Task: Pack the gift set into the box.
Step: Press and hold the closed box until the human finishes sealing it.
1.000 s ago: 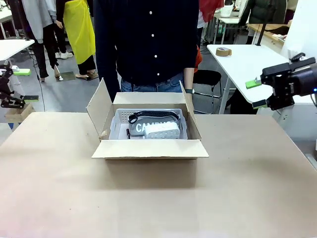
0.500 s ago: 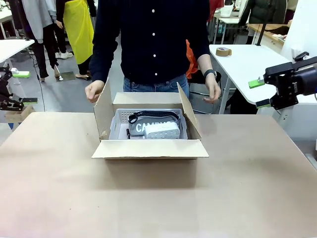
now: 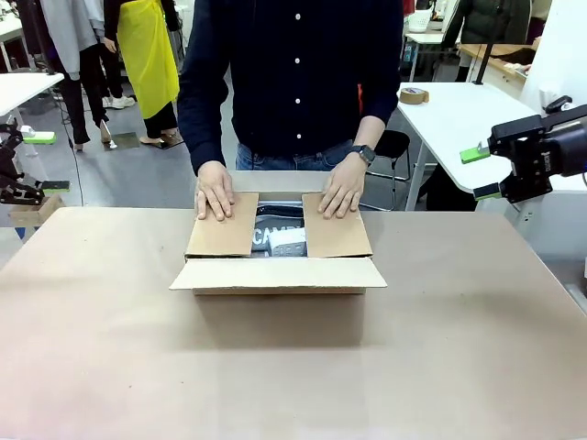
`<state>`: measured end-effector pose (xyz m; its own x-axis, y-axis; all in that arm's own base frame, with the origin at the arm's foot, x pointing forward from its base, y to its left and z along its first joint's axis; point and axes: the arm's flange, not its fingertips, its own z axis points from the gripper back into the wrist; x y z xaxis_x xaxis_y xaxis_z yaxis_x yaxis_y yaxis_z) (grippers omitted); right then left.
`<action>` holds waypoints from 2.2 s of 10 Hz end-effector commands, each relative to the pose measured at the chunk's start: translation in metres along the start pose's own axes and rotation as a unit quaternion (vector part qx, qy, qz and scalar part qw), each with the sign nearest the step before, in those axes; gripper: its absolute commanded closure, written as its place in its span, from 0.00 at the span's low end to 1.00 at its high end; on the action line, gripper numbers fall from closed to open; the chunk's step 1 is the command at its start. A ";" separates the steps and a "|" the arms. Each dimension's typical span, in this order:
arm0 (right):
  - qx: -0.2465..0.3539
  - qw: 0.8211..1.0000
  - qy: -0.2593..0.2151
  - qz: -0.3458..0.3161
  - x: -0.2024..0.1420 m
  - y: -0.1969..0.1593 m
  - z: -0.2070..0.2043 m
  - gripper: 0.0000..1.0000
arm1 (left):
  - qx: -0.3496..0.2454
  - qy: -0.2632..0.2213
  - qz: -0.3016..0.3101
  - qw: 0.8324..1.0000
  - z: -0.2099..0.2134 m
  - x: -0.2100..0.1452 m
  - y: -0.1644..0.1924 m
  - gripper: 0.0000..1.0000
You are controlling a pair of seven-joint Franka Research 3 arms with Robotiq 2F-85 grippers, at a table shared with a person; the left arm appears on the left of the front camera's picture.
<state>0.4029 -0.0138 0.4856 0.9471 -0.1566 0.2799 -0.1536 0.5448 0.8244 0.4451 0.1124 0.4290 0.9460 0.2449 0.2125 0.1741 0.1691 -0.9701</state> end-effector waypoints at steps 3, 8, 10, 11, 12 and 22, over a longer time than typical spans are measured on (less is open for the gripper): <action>-0.007 1.000 0.003 -0.006 -0.001 0.002 0.000 0.00 | 0.002 0.004 0.000 1.000 0.001 -0.004 -0.002 0.00; -0.007 1.000 0.003 -0.006 -0.001 0.002 0.000 0.00 | 0.002 0.004 0.000 1.000 0.001 -0.004 -0.002 0.00; -0.007 1.000 0.003 -0.006 -0.001 0.002 0.000 0.00 | 0.002 0.004 0.000 1.000 0.001 -0.004 -0.002 0.00; -0.007 1.000 0.003 -0.006 -0.001 0.002 0.000 0.00 | 0.002 0.004 0.000 1.000 0.001 -0.004 -0.002 0.00; -0.007 1.000 0.003 -0.006 -0.001 0.002 0.000 0.00 | 0.002 0.004 0.000 1.000 0.001 -0.004 -0.002 0.00; -0.007 1.000 0.003 -0.006 -0.001 0.002 0.000 0.00 | 0.002 0.004 0.000 1.000 0.001 -0.004 -0.002 0.00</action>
<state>0.4029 -0.0138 0.4856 0.9472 -0.1566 0.2799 -0.1536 0.5448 0.8244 0.4451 0.1124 0.4290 0.9460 0.2449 0.2125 0.1741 0.1691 -0.9701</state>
